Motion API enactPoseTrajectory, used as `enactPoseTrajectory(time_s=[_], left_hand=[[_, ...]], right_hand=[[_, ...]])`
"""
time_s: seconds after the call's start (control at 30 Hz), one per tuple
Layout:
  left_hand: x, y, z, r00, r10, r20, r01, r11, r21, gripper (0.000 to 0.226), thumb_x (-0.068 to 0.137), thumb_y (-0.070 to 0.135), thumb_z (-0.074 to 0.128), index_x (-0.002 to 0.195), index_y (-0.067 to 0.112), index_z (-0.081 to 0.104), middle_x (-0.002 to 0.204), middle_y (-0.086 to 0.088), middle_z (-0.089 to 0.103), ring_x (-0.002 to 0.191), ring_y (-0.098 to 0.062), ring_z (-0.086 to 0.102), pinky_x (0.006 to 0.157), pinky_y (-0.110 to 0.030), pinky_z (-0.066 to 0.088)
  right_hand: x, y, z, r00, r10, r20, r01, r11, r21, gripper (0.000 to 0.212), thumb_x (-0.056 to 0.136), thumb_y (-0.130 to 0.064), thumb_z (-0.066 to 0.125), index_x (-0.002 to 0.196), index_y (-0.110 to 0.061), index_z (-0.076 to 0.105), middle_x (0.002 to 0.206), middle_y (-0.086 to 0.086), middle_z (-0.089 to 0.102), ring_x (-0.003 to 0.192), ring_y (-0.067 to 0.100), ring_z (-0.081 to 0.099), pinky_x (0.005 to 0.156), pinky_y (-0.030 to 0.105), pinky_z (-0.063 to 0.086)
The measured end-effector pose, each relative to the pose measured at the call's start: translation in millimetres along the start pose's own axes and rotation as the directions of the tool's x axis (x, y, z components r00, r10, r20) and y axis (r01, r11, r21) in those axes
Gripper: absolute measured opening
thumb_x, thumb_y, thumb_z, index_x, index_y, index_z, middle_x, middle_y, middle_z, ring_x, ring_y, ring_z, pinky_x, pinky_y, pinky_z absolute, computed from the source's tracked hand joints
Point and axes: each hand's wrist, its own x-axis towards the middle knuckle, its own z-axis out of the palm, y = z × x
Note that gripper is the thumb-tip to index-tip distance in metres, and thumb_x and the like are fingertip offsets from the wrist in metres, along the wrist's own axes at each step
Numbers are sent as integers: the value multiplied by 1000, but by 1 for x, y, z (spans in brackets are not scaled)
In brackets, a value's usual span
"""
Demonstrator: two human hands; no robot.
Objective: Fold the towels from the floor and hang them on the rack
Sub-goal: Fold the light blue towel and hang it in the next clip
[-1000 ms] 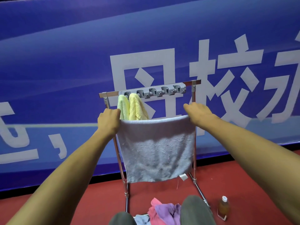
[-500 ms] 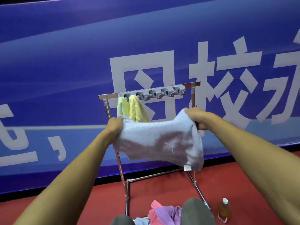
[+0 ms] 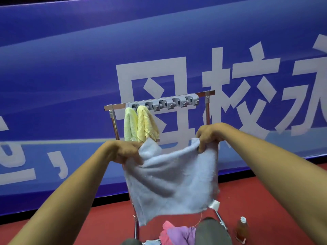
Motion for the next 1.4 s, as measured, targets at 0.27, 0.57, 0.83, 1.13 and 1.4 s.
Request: enactPoseTrajectory(time_s=[0.27, 0.57, 0.83, 1.13, 1.4], left_hand=[[17, 3, 3, 534, 68, -843, -345, 927, -144, 27, 82, 8, 51, 104, 12, 67, 94, -12, 67, 86, -31, 62, 68, -36, 50], [-5, 24, 7, 872, -297, -388, 66, 859, -508, 35, 80, 26, 73, 104, 1, 67, 95, -10, 74, 90, -32, 68, 79, -41, 54], [5, 30, 16, 978, 150, -142, -200, 858, -472, 46, 80, -4, 74, 122, 13, 67, 135, -19, 57, 117, -36, 59, 101, -51, 50], [14, 43, 23, 627, 248, -739, -366, 930, 2, 45, 84, -6, 55, 113, 23, 74, 127, -10, 61, 114, -28, 57, 96, -40, 52], [24, 24, 27, 712, -71, -699, -281, 883, -376, 30, 92, 6, 52, 114, 12, 72, 118, -7, 65, 109, -30, 62, 97, -48, 54]], right_hand=[[6, 3, 6, 928, 87, -364, 278, 489, 827, 20, 85, -9, 73, 104, -14, 67, 97, 13, 74, 81, 28, 71, 67, 40, 60], [-17, 17, -7, 985, 138, 108, -166, 537, 827, 35, 96, -33, 68, 109, 0, 66, 88, 8, 76, 85, 27, 72, 87, 43, 59], [-10, 49, 9, 994, 40, 105, -111, 204, 973, 34, 90, -19, 75, 117, -1, 67, 109, 15, 73, 97, 32, 71, 87, 48, 59], [-6, 61, -3, 994, 80, -71, 33, 402, 915, 9, 94, -17, 64, 91, -9, 61, 80, 14, 66, 73, 28, 66, 79, 41, 55], [-14, 61, -6, 983, -174, -56, 85, 162, 983, 42, 91, -40, 72, 118, -9, 68, 117, 17, 69, 101, 31, 71, 91, 46, 56]])
